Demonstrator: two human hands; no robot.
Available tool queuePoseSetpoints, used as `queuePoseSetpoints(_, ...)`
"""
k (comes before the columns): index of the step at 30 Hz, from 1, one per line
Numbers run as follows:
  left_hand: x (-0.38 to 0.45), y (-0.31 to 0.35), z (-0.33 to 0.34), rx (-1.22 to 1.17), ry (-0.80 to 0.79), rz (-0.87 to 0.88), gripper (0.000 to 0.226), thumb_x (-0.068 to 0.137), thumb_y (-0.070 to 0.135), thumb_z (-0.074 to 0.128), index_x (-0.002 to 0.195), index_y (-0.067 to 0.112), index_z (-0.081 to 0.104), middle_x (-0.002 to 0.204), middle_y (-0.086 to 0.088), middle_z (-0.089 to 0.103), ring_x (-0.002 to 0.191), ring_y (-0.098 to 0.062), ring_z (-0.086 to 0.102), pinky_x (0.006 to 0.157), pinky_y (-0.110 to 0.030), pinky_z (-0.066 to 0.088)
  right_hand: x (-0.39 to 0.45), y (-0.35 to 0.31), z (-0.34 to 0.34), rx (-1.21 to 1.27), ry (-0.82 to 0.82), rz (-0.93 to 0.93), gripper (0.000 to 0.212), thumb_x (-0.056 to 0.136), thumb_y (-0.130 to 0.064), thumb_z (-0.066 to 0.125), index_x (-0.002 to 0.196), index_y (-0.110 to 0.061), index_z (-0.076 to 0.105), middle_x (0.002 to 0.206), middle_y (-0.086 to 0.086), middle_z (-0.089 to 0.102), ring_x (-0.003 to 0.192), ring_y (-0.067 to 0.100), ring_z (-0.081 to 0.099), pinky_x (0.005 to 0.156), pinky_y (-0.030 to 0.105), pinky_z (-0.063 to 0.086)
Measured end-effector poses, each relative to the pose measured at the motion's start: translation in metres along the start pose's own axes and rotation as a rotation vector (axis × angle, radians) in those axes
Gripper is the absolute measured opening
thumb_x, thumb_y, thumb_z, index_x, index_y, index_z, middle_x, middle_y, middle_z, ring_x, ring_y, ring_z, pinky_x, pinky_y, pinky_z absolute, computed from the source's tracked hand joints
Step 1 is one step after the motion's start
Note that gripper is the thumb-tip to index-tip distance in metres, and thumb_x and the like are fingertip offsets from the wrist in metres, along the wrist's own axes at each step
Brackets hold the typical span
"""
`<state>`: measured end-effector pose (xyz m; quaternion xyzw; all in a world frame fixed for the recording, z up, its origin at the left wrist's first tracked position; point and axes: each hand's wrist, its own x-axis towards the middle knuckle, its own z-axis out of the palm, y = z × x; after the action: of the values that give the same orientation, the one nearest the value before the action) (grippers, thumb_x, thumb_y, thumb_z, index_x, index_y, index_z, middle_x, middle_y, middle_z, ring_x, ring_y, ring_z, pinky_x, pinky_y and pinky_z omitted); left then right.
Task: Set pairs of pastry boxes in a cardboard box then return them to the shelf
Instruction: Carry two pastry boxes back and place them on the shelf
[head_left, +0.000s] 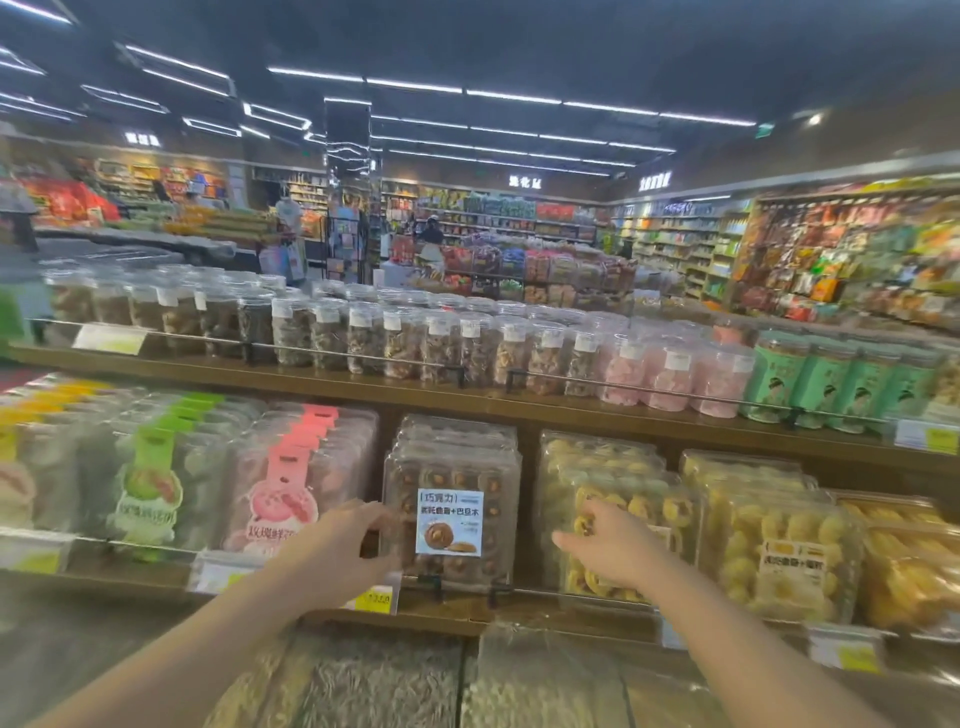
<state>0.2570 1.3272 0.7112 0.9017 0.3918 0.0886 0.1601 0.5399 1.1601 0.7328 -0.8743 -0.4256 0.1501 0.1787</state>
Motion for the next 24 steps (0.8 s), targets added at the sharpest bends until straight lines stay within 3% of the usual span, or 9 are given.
queuePoseSetpoints(3, 0.011, -0.026, -0.009, -0.050, -0.018, 0.001, 0.068, 0.080, 0.065, 0.057, 0.140, 0.033, 0.053, 0.136, 0.006, 0.061, 0.120, -0.015, 0.060, 0.101, -0.037, 0.051, 0.007, -0.028, 0.015, 0.012, 0.011, 0.030, 0.076, 0.096, -0.053, 0.059, 0.156, -0.016, 0.034, 0.152, 0.008, 0.050, 0.131, 0.024, 0.056, 0.104, 0.036, 0.049)
queuePoseSetpoints(9, 0.051, -0.046, -0.012, -0.120, -0.058, 0.008, 0.065, 0.091, 0.047, 0.069, 0.148, 0.030, 0.042, 0.143, -0.002, 0.050, 0.116, -0.019, 0.064, 0.100, -0.037, 0.053, 0.029, -0.054, 0.035, 0.059, -0.016, 0.112, 0.079, 0.094, -0.054, 0.062, 0.157, -0.019, 0.030, 0.156, 0.008, 0.045, 0.133, 0.027, 0.053, 0.106, 0.039, 0.049)
queuePoseSetpoints(13, 0.081, -0.044, -0.008, -0.157, -0.034, 0.000, 0.087, 0.088, 0.046, 0.075, 0.157, 0.026, 0.027, 0.157, -0.008, 0.033, 0.138, -0.029, 0.047, 0.111, -0.043, 0.045, 0.052, -0.066, 0.036, 0.105, 0.001, 0.121, 0.083, 0.094, -0.051, 0.064, 0.160, -0.024, 0.020, 0.159, 0.007, 0.041, 0.139, 0.028, 0.048, 0.110, 0.041, 0.045)
queuePoseSetpoints(16, 0.106, -0.040, -0.006, -0.201, -0.032, -0.026, 0.104, 0.085, 0.043, 0.080, 0.162, 0.026, 0.012, 0.163, -0.010, 0.021, 0.137, -0.034, 0.048, 0.110, -0.046, 0.047, 0.075, -0.076, 0.040, 0.144, 0.023, 0.057, 0.087, 0.095, -0.047, 0.065, 0.161, -0.034, 0.010, 0.157, 0.004, 0.043, 0.132, 0.027, 0.055, 0.104, 0.039, 0.047)
queuePoseSetpoints(18, 0.119, -0.033, -0.002, -0.233, -0.048, -0.039, 0.110, 0.085, 0.040, 0.081, 0.163, 0.028, 0.003, 0.164, -0.011, 0.019, 0.138, -0.034, 0.048, 0.110, -0.046, 0.045, 0.094, -0.083, 0.044, 0.147, 0.033, 0.021, 0.091, 0.093, -0.051, 0.064, 0.158, -0.047, 0.000, 0.165, 0.009, 0.028, 0.138, 0.032, 0.049, 0.109, 0.045, 0.046)
queuePoseSetpoints(21, 0.134, -0.024, 0.009, -0.267, -0.063, -0.034, 0.119, 0.086, 0.036, 0.082, 0.163, 0.028, -0.009, 0.167, -0.012, 0.014, 0.143, -0.032, 0.043, 0.115, -0.046, 0.037, 0.123, -0.088, 0.055, 0.104, 0.017, -0.015, 0.088, 0.094, -0.061, 0.056, 0.155, -0.056, -0.006, 0.169, 0.006, -0.018, 0.155, 0.039, 0.013, 0.120, 0.052, 0.029)
queuePoseSetpoints(22, 0.138, -0.023, 0.015, -0.285, -0.067, -0.028, 0.123, 0.084, 0.035, 0.083, 0.163, 0.028, -0.011, 0.168, -0.011, 0.012, 0.143, -0.031, 0.043, 0.117, -0.045, 0.035, 0.129, -0.088, 0.059, 0.089, 0.014, -0.019, 0.084, 0.095, -0.064, 0.052, 0.156, -0.053, -0.005, 0.167, 0.002, -0.026, 0.156, 0.037, 0.003, 0.122, 0.053, 0.024)
queuePoseSetpoints(24, 0.145, -0.025, 0.027, -0.335, -0.082, -0.009, 0.127, 0.084, 0.032, 0.084, 0.162, 0.028, -0.016, 0.169, -0.010, 0.011, 0.144, -0.028, 0.042, 0.117, -0.041, 0.035, 0.135, -0.083, 0.068, 0.100, 0.027, -0.010, 0.080, 0.096, -0.068, 0.045, 0.160, -0.046, 0.004, 0.167, -0.003, -0.025, 0.157, 0.033, 0.003, 0.123, 0.051, 0.025)
